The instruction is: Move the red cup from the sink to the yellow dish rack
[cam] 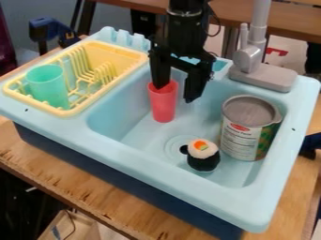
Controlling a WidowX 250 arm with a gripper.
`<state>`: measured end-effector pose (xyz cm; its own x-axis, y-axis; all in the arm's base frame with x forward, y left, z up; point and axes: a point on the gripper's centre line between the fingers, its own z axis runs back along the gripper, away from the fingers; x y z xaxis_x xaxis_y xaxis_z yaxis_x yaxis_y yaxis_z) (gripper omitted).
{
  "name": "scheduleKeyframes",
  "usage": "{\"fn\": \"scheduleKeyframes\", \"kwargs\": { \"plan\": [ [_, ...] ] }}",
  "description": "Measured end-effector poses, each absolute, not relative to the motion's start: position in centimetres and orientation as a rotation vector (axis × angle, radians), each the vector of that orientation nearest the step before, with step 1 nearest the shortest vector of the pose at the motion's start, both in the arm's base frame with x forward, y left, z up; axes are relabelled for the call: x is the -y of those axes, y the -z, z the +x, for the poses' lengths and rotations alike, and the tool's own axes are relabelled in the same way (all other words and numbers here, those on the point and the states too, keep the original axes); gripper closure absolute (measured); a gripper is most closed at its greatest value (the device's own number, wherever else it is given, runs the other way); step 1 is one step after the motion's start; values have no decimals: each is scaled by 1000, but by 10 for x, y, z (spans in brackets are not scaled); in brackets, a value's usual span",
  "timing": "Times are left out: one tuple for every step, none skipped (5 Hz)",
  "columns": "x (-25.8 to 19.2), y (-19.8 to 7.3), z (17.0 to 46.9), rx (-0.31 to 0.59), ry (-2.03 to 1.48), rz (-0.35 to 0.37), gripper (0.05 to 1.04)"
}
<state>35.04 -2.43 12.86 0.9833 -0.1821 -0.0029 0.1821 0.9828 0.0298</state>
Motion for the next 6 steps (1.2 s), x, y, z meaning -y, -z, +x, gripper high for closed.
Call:
{"fn": "scheduleKeyframes", "kwargs": {
  "plan": [
    [24,-119,351,-23,181,30,81],
    [27,-108,353,-38,174,9,133],
    [26,-100,349,-54,155,-15,414],
    [16,-97,346,-63,136,-29,711],
    [11,-101,335,-129,174,1,907],
    [10,-126,322,-169,233,59,968]
  ]
}}
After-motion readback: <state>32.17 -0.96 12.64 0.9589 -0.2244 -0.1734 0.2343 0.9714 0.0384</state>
